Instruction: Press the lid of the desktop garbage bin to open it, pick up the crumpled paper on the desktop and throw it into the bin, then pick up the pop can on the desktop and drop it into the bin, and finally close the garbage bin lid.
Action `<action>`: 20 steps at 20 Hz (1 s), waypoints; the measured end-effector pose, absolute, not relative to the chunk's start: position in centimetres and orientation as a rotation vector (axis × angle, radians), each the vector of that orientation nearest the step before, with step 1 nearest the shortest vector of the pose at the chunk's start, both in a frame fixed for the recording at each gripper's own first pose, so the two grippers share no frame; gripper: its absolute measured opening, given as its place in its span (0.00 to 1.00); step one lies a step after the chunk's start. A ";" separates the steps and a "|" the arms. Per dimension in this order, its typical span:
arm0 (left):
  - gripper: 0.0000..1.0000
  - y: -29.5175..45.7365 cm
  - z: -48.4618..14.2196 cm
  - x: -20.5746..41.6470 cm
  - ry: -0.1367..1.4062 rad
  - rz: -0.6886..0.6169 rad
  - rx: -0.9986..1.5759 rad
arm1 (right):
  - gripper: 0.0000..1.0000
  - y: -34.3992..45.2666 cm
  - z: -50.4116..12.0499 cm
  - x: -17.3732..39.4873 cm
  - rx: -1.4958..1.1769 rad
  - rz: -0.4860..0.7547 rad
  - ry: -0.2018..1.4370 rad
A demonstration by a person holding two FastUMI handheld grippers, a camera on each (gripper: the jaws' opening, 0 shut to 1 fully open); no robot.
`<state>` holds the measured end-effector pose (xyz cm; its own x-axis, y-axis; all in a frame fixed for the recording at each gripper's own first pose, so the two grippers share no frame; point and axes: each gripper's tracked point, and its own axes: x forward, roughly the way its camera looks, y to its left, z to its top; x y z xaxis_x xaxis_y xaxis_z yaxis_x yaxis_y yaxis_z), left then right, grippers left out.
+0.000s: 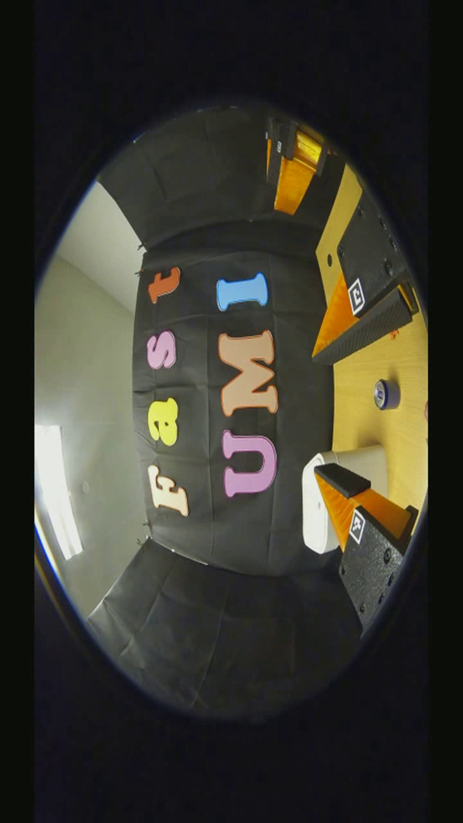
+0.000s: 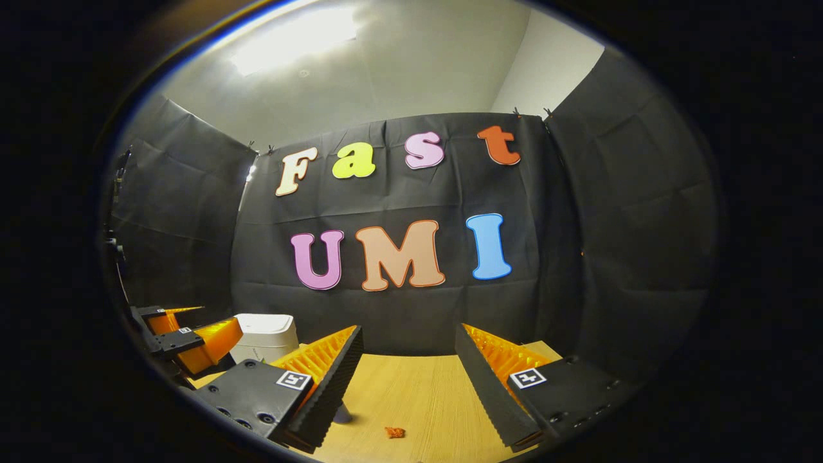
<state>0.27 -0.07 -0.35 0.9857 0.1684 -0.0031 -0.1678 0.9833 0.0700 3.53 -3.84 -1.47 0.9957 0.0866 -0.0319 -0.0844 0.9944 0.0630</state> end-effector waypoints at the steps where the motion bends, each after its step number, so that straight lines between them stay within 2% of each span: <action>1: 0.93 -0.3 -0.5 0.2 0.011 0.169 0.069 | 0.96 -3.9 -1.5 3.5 0.059 0.092 0.036; 9: 0.93 1.1 0.0 0.2 0.000 0.228 0.126 | 0.96 -3.2 -4.4 3.6 0.039 0.175 0.084; 13: 0.83 5.2 2.5 2.2 -0.060 0.278 0.197 | 0.96 -2.6 -5.9 4.3 0.042 0.175 0.124; 14: 0.70 6.5 3.0 3.2 -0.074 0.288 0.203 | 0.96 -2.6 -6.0 4.5 0.037 0.164 0.125; 15: 0.64 7.5 3.3 4.0 -0.087 0.293 0.202 | 0.96 -2.5 -5.9 4.7 0.031 0.149 0.121; 16: 0.48 8.7 3.6 5.0 -0.095 0.297 0.196 | 0.96 -2.4 -6.0 5.1 0.025 0.130 0.121; 17: 0.45 10.1 3.5 5.9 -0.101 0.302 0.189 | 0.96 -2.1 -6.1 5.4 0.021 0.111 0.125; 18: 0.48 11.6 3.3 6.9 -0.103 0.313 0.180 | 0.96 -1.8 -6.2 5.7 0.019 0.093 0.129; 19: 0.37 13.3 2.8 7.8 -0.098 0.326 0.168 | 0.96 -1.4 -6.4 5.9 0.017 0.075 0.135; 20: 0.31 14.7 1.9 8.7 -0.083 0.335 0.148 | 0.96 -0.9 -6.7 6.3 0.016 0.056 0.147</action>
<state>8.66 14.73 1.95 0.9409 0.3216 0.1059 -0.3337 0.9336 0.1303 6.26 -0.90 -6.66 0.9877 0.0572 -0.1456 -0.0548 0.9983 0.0200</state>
